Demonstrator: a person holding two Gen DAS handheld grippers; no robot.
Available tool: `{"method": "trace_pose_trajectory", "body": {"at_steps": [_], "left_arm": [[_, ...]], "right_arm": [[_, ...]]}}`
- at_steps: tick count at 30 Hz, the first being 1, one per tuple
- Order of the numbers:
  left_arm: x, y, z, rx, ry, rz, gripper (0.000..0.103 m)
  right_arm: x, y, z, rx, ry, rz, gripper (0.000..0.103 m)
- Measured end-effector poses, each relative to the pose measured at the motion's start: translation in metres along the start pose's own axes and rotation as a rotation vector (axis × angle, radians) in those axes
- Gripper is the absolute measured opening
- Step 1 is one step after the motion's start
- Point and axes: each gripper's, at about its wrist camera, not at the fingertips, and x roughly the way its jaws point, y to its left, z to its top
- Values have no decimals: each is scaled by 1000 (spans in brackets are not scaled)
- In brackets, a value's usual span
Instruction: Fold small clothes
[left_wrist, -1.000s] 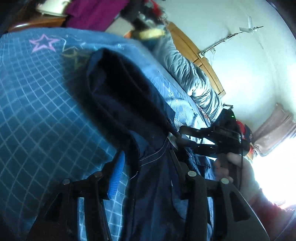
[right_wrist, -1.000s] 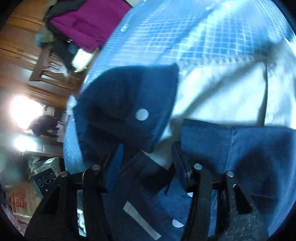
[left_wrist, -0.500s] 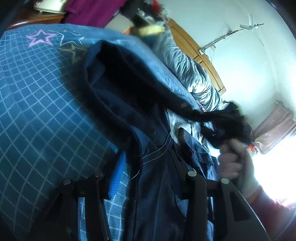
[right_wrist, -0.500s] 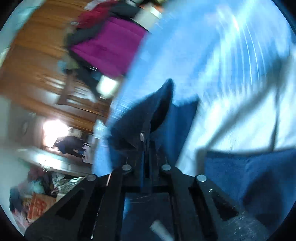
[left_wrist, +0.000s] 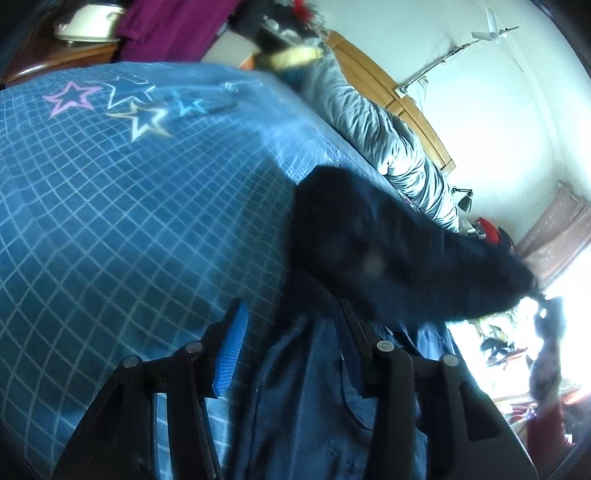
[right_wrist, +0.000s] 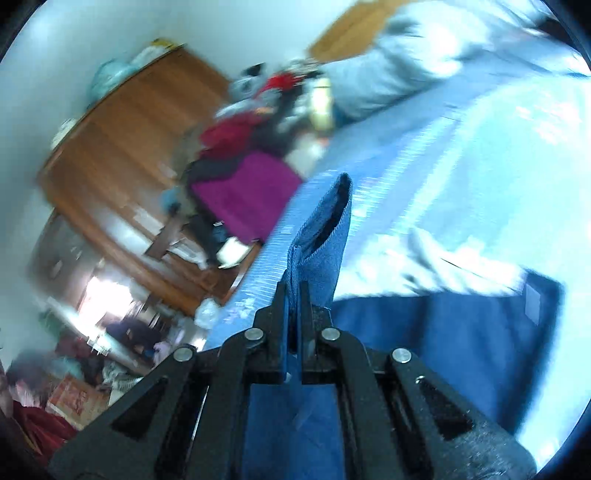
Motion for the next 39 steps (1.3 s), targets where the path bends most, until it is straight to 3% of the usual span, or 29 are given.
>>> {"method": "trace_pose_trajectory", "body": {"at_steps": [4, 8, 12, 15, 18, 19, 21, 23, 25, 29, 33, 35, 37, 39], "left_arm": [[-11, -10, 0, 12, -25, 18, 49], [-18, -23, 5, 30, -46, 59, 49], [0, -70, -2, 213, 111, 5, 49], [21, -95, -22, 329, 257, 47, 49], [41, -96, -39, 375, 337, 150, 48], [49, -93, -42, 369, 356, 176, 48], [56, -94, -41, 353, 353, 160, 48], [65, -98, -38, 325, 345, 133, 63], [72, -92, -32, 252, 313, 91, 68], [63, -70, -18, 118, 209, 76, 51], [26, -22, -10, -47, 84, 35, 41], [20, 6, -15, -125, 99, 4, 30], [14, 22, -22, -150, 93, -4, 19], [4, 29, -23, -178, 80, -18, 19]], "right_arm": [[-35, -57, -26, 116, 0, -81, 2], [-40, -90, -43, 190, 28, -82, 2], [-27, -104, -42, 221, 24, -56, 3], [-23, -102, -38, 202, 21, -42, 4], [-21, -95, -31, 187, 17, -23, 4], [-22, -92, -30, 183, 14, -16, 4], [-23, -80, -25, 174, -1, 8, 4], [-25, -66, -21, 155, -21, 30, 4], [-27, -49, -14, 130, -41, 64, 4], [-28, -23, -5, 30, -43, 69, 3], [-22, -41, -27, 57, 13, 35, 3], [-11, -64, -52, 98, 80, -12, 3], [7, -94, -84, 120, 198, -113, 5], [16, -125, -114, 178, 296, -236, 12]]}}
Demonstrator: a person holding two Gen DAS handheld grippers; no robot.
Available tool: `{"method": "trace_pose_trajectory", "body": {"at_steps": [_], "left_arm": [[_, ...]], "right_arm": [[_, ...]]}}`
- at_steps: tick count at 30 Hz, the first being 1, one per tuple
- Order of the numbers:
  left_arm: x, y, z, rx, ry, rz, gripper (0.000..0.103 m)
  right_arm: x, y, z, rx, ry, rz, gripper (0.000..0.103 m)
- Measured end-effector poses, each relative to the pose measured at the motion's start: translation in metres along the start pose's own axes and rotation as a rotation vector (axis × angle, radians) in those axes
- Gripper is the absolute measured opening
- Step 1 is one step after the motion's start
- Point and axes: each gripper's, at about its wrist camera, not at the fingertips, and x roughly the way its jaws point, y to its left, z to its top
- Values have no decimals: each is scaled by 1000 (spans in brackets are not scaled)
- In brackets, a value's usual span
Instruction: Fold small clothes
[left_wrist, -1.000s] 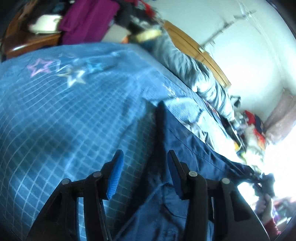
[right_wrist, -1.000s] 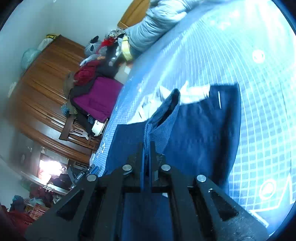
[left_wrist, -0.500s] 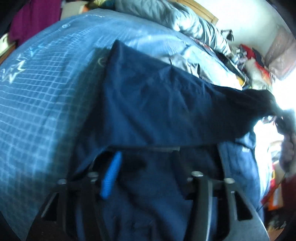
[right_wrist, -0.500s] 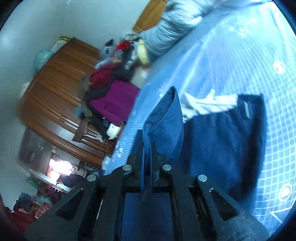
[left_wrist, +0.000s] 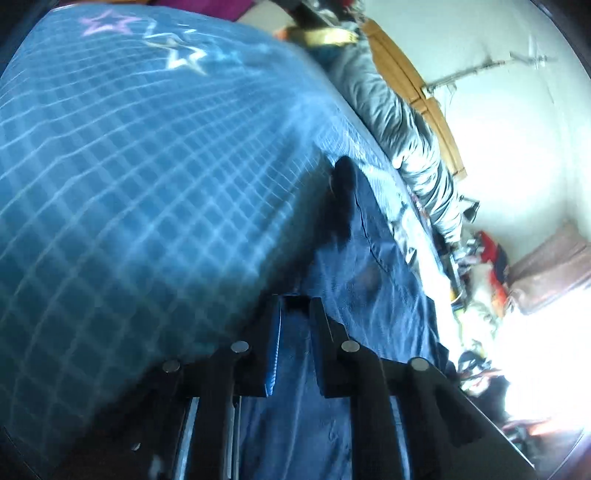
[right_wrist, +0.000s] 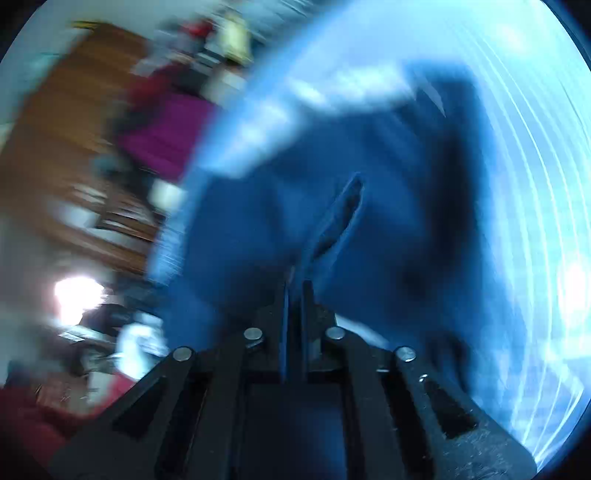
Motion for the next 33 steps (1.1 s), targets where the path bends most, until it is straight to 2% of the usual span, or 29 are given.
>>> {"method": "trace_pose_trajectory", "body": {"at_steps": [1, 3, 4, 6, 9, 12, 15, 17, 18, 19, 20, 21, 24, 25, 26, 28, 30, 31, 33], "left_arm": [[-5, 1, 1, -1, -3, 5, 20], [-9, -4, 0, 19, 4, 24, 27], [-14, -11, -1, 52, 8, 54, 37], [-25, -31, -3, 147, 12, 74, 39], [-33, -69, -7, 274, 6, 0, 39], [-5, -101, 6, 343, 43, -83, 41], [53, -107, 31, 327, 117, -106, 42], [91, -96, 49, 267, 163, -42, 42], [102, -87, 56, 258, 171, 15, 40], [108, -76, 64, 253, 160, 65, 20], [107, -61, 73, 221, 137, 70, 8], [101, -46, 78, 163, 121, 55, 7], [70, -7, 88, 24, 25, 36, 12], [62, 0, 87, -7, 12, 6, 16], [52, 2, 84, -7, -4, 8, 21], [34, -8, 74, 52, -30, 16, 29], [26, -30, 68, 129, -38, -23, 30], [23, -46, 62, 175, -35, -40, 34], [26, -74, 56, 262, -19, -60, 38]], "right_arm": [[1, -8, -8, 12, 3, -22, 6], [-13, -9, -16, 36, -38, -9, 13], [-22, -5, -18, 20, -63, -33, 16], [-41, 4, -20, -1, -108, -27, 21], [-57, 13, -19, -36, -148, -29, 29], [-51, 3, -15, 10, -159, -3, 31], [-37, -5, -14, 72, -170, 12, 32], [-29, -6, -15, 99, -167, 10, 32], [-25, -6, -16, 101, -163, 7, 32], [-25, -4, -16, 96, -158, 0, 32], [-25, -1, -16, 81, -153, -13, 32], [-27, 2, -15, 63, -151, -29, 32], [-34, 11, -12, 6, -164, -71, 33], [-36, 12, -10, -7, -176, -80, 33], [-37, 13, -7, -19, -191, -90, 33], [-38, 14, -1, -32, -213, -100, 33], [-35, 16, 5, -42, -223, -100, 33], [-32, 18, 9, -51, -221, -104, 33], [-24, 22, 18, -83, -230, -164, 37]]}}
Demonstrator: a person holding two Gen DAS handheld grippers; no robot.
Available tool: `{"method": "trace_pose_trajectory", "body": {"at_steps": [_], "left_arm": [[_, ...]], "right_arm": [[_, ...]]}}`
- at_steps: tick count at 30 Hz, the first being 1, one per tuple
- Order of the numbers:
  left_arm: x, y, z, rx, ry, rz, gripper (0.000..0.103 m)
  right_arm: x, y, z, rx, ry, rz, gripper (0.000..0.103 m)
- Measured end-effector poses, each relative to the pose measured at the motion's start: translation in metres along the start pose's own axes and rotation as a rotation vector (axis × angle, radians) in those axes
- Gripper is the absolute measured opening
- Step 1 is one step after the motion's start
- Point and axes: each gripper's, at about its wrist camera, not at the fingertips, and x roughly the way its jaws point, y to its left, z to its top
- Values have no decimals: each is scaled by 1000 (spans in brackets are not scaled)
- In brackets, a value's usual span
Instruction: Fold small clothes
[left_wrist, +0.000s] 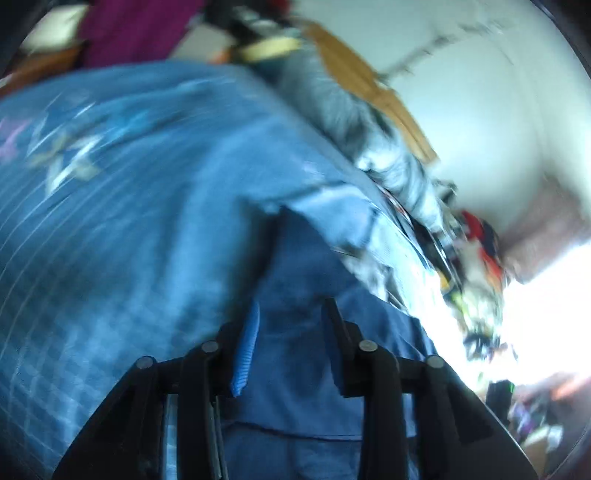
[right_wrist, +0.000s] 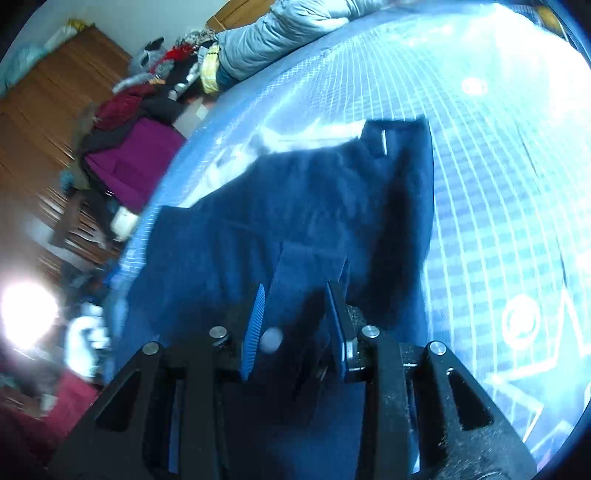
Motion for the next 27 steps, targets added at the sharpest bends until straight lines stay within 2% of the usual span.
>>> {"method": "trace_pose_trajectory", "body": {"at_steps": [1, 2, 6, 7, 8, 9, 10, 12, 13, 14, 18, 20, 22, 24, 25, 26, 27], "left_arm": [[7, -11, 4, 34, 22, -13, 42], [18, -23, 8, 62, 46, -19, 43], [62, -40, 25, 118, 144, 23, 43], [75, -39, 30, 108, 164, 34, 43], [82, -37, 30, 89, 176, 47, 43], [92, -38, 32, 68, 189, 63, 43], [99, -29, 34, 42, 201, 84, 41], [113, -10, 40, -19, 184, 73, 34], [112, -4, 42, -38, 166, 73, 24], [110, 3, 42, -53, 155, 76, 19], [103, 24, 38, -109, 99, 50, 18], [102, 30, 35, -129, 90, 36, 18], [100, 31, 35, -138, 93, 43, 18], [90, 29, 32, -132, 106, 53, 23], [83, 27, 30, -131, 113, 73, 40], [70, 26, 27, -129, 120, 103, 47], [56, 24, 24, -125, 117, 98, 47]], "right_arm": [[5, 0, 3, -15, -9, -37, 46], [10, -1, 6, -18, -12, -76, 49], [17, -1, 5, 11, -4, -40, 52], [18, 0, 5, -2, -1, -42, 49], [17, 2, 4, -18, -2, -52, 42], [18, 5, 4, -34, 1, -56, 24], [19, 6, 5, -42, 5, -51, 1], [14, 11, 7, -68, -4, -49, 0], [9, 16, 10, -88, -19, -35, 0], [3, 23, 15, -106, -39, -18, 0], [-22, 42, 38, -187, -119, 29, 0], [-19, 37, 45, -194, -114, 1, 0], [-5, 18, 43, -184, -57, -31, 0], [9, 2, 32, -163, 23, -81, 1], [13, -6, 22, -147, 64, -96, 3], [14, -9, 14, -141, 84, -124, 2], [9, -12, 5, -137, 77, -141, 1]]}}
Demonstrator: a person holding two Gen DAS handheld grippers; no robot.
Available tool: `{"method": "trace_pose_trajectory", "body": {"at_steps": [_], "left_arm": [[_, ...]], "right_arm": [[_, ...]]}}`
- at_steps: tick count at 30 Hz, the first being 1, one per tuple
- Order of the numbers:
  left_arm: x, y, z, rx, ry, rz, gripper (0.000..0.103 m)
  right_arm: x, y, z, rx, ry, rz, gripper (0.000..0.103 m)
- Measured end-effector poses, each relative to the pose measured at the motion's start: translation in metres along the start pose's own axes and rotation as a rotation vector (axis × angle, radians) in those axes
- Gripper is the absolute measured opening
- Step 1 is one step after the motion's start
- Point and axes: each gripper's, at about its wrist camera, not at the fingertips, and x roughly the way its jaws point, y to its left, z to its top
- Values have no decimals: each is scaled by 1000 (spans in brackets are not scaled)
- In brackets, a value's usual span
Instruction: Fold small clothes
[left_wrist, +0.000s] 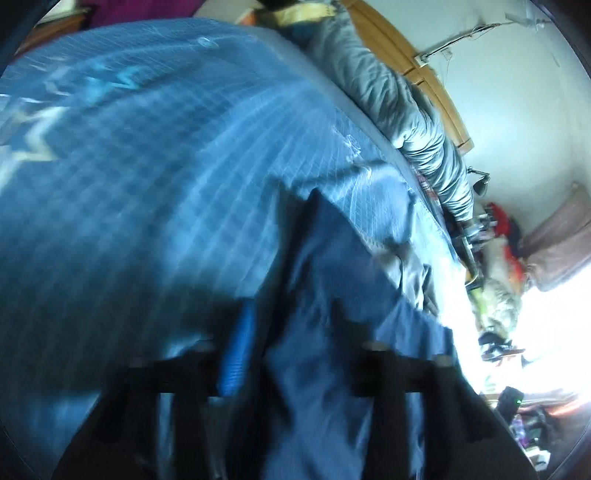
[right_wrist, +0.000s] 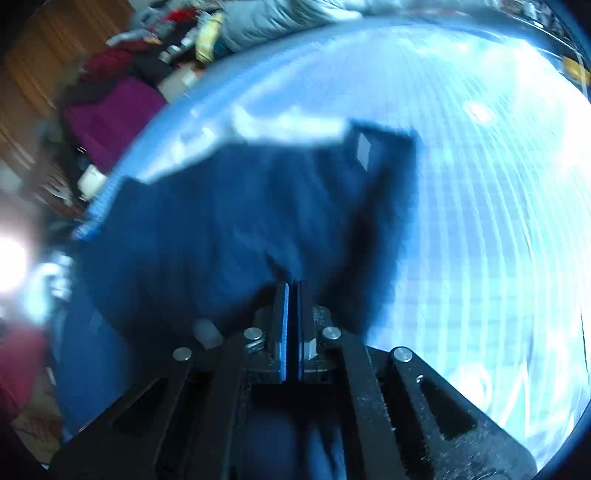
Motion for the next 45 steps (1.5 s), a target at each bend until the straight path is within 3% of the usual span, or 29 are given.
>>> {"method": "trace_pose_trajectory", "body": {"at_steps": [2, 3, 4, 7, 10, 11, 12, 14, 15, 17, 19, 21, 25, 27, 31, 36, 41, 45], "left_arm": [[-31, 6, -11, -9, -17, -34, 47], [-50, 10, -18, -17, -32, -39, 47], [-66, 14, -24, -18, -49, -38, 48], [-122, 29, -52, -27, -88, -20, 49], [-163, 49, -85, -40, -75, 30, 50], [-175, 59, -99, -64, -69, 33, 50], [-185, 68, -111, -88, -62, 26, 50], [-201, 82, -137, -115, -33, 34, 50], [-208, 87, -151, -116, -10, 40, 50], [-215, 93, -174, -123, 46, 4, 52], [-217, 98, -197, -101, 106, -11, 55], [-216, 103, -214, -92, 160, -31, 56], [-217, 106, -241, -66, 224, -84, 57], [-217, 105, -249, -57, 230, -112, 59], [-208, 98, -260, -28, 278, -160, 61], [-194, 86, -276, 27, 389, -165, 61], [-192, 80, -283, 31, 407, -185, 61], [-192, 77, -291, 25, 411, -184, 61]], "right_arm": [[-13, -1, -9, 15, -21, -43, 3], [-23, 3, -10, 11, -44, -73, 8], [-33, 9, -9, 2, -81, -77, 20], [-45, 42, -3, -71, -146, 33, 28], [-21, 69, -3, -142, -110, 113, 28], [-5, 71, -6, -147, -62, 139, 28], [16, 71, -14, -150, 25, 138, 29], [12, 75, -29, -184, -5, 120, 29], [5, 76, -36, -178, 30, 108, 32], [-26, 78, -53, -139, 20, 129, 35], [-63, 71, -81, -99, -2, 171, 49], [-92, 61, -111, -51, 6, 166, 54], [-139, 45, -173, 18, 59, 117, 58], [-154, 35, -201, 80, 87, 134, 60], [-153, 8, -235, 196, 169, 146, 61], [-136, 15, -259, 195, 250, 136, 62], [-108, 16, -261, 195, 301, 141, 67], [-81, 10, -268, 212, 390, 137, 70]]}}
